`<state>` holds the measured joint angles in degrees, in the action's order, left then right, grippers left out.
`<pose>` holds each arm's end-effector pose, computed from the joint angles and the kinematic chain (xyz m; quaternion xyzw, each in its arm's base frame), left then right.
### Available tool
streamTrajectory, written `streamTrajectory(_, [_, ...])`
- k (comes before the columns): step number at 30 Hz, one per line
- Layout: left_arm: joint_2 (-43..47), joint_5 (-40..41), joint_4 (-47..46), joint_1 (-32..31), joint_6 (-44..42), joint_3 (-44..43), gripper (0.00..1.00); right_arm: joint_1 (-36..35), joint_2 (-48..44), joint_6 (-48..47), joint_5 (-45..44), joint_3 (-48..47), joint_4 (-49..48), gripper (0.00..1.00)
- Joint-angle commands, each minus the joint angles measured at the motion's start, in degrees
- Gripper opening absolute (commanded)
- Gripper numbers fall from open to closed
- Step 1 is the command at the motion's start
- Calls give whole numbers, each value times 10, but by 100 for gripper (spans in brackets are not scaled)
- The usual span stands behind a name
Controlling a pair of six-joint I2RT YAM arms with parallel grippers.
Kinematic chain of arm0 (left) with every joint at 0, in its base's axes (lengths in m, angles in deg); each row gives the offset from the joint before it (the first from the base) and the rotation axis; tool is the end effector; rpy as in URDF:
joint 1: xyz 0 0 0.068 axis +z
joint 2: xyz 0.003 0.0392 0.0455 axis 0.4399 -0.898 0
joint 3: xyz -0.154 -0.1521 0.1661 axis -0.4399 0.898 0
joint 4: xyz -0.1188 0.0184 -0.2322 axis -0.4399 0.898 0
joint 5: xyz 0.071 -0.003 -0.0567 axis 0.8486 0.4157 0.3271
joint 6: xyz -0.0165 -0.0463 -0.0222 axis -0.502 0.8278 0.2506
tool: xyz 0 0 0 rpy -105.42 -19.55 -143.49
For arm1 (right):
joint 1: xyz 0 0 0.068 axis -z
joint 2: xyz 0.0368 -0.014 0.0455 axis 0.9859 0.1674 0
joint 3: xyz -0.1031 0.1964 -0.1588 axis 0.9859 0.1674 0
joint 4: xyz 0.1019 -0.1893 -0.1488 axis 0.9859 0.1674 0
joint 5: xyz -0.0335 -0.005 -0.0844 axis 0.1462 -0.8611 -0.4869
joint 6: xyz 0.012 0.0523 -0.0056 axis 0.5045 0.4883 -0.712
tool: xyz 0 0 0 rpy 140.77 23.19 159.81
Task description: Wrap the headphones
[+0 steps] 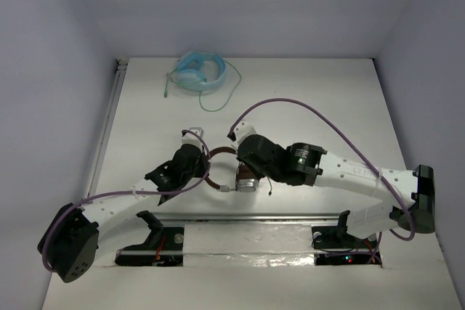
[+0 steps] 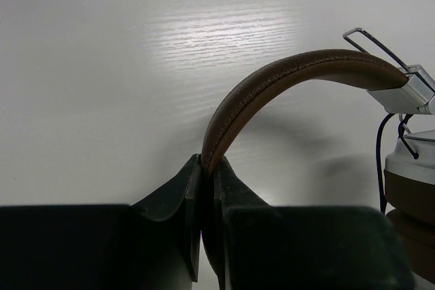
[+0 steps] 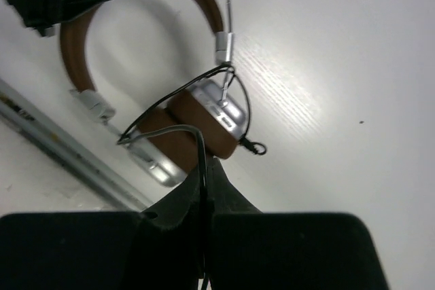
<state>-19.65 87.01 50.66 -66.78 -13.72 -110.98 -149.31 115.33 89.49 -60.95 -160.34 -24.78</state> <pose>0.1649 -0.1317 0.1909 0.0550 0.8619 -0.1951 0.4648 0.1167 0.2605 0.3303 -0.3723 0.8388 0.0603 0.3926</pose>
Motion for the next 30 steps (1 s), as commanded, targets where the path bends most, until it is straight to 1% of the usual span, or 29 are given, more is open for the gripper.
streamTrajectory(1, [44,-30,-32,-14,16,-1,0,1,-8,-21,-97,-7,-9,0])
streamTrajectory(2, [46,-34,-33,-14,16,-3,0,1,-11,-23,-113,-1,-27,0])
streamTrajectory(3, [47,-39,-34,-19,17,-4,0,1,-11,-23,-152,4,-36,0])
streamTrajectory(6, [61,-52,-41,-19,15,-2,0,1,-18,-23,-221,26,-77,0])
streamTrajectory(7, [64,-57,-45,-19,15,0,0,1,-22,-26,-256,31,-90,0])
streamTrajectory(9, [66,-74,-48,-19,17,0,0,14,-40,-26,-292,45,-130,3])
streamTrajectory(11, [67,-77,-46,-25,19,-1,0,22,-54,-25,-300,53,-160,6])
streamTrajectory(12, [68,-81,-47,-25,21,1,0,28,-61,-27,-302,64,-168,10])
streamTrajectory(15, [72,-101,-51,-25,24,-2,0,56,-73,-24,-296,73,-178,17])
streamTrajectory(18, [87,-121,-51,-25,28,-7,0,88,-69,-7,-264,72,-169,18])
streamTrajectory(19, [91,-126,-52,-25,29,-8,0,98,-68,2,-228,77,-174,19])
streamTrajectory(21, [100,-158,-58,-25,31,-16,0,121,-65,15,-190,78,-178,19])
streamTrajectory(22, [101,-171,-59,-25,32,-20,0,126,-66,21,-150,81,-183,20])
streamTrajectory(23, [102,-176,-59,-25,32,-27,0,131,-65,22,-130,88,-193,22])
streamTrajectory(27, [105,-179,-41,-25,25,-43,0,131,-59,44,-128,84,-179,23])
streamTrajectory(29, [110,-189,-41,-25,26,-47,0,138,-65,54,-118,88,-180,26])
streamTrajectory(30, [113,-193,-42,-25,28,-47,0,152,-74,58,-106,95,-182,30])
